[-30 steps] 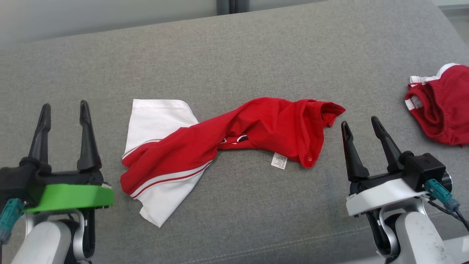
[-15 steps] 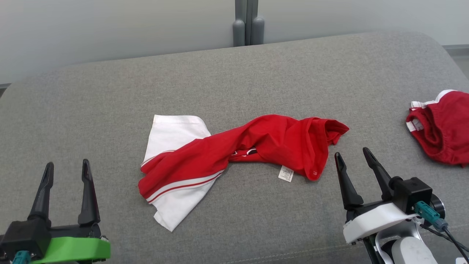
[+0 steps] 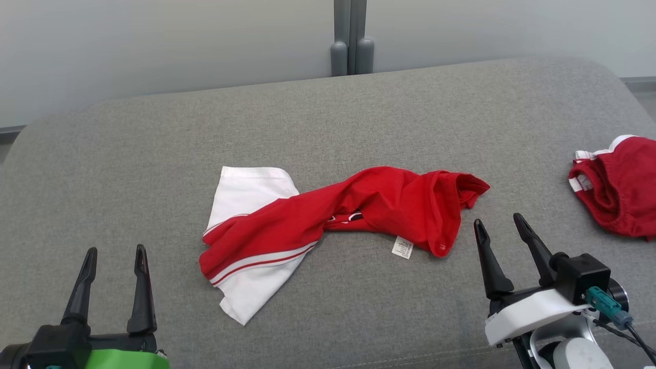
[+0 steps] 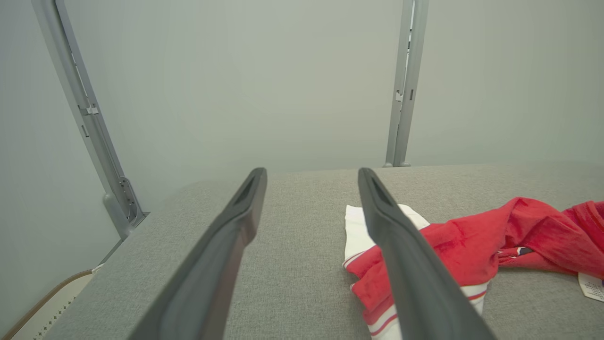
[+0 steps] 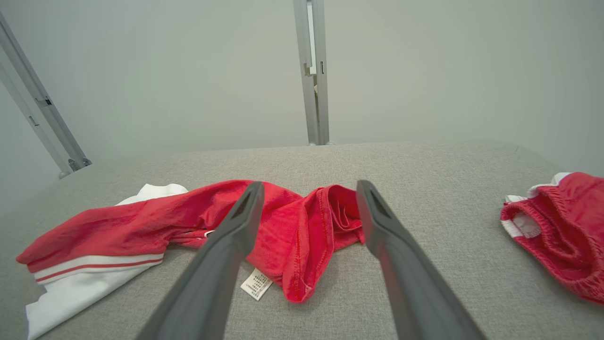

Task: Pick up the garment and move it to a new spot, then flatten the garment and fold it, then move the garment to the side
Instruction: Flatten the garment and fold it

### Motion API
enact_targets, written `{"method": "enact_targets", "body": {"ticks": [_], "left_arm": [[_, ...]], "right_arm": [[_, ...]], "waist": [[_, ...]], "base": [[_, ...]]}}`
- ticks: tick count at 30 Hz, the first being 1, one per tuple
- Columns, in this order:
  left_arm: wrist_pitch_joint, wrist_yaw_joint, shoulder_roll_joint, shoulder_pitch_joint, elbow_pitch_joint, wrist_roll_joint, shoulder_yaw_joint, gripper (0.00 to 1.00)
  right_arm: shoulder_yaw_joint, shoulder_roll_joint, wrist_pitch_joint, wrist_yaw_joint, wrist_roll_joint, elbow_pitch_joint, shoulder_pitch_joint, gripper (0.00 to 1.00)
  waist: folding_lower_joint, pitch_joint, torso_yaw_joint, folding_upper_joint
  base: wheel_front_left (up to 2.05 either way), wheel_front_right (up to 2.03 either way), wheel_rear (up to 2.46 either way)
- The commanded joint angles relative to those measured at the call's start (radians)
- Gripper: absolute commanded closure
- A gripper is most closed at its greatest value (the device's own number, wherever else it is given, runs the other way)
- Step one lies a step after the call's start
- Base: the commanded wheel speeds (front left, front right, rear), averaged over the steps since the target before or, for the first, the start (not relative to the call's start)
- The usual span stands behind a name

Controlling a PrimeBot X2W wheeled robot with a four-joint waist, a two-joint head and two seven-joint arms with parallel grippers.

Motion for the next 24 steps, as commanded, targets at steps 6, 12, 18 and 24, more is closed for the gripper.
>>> {"method": "enact_targets", "body": {"ticks": [6,12,18,24], "left_arm": [[-0.001,-0.034,-0.015,-0.013,0.032,0.021,-0.022,0.0],[0.078,-0.101,-0.047,-0.046,0.09,0.005,-0.132,0.0],[0.155,-0.192,-0.086,-0.125,0.212,0.003,-0.248,0.0],[0.208,-0.238,-0.101,-0.202,0.356,0.006,-0.301,0.0]], "right_arm": [[0.0,-0.003,0.009,-0.001,-0.005,-0.012,0.009,0.0],[0.014,-0.003,0.018,-0.001,-0.001,-0.019,-0.008,0.0],[0.031,-0.003,0.017,-0.001,0.0,-0.025,-0.033,0.0],[0.036,-0.003,0.008,-0.001,0.007,-0.022,-0.051,0.0]], "waist": [[0.0001,0.007,0.011,0.0],[0.0001,0.037,0.009,0.0],[0.0001,0.09,-0.011,0.0],[0.0001,0.143,-0.047,0.0]], "base": [[0.0,0.0,0.0],[0.0,0.0,0.0],[0.0,0.0,0.0],[0.0,0.0,0.0]]}}
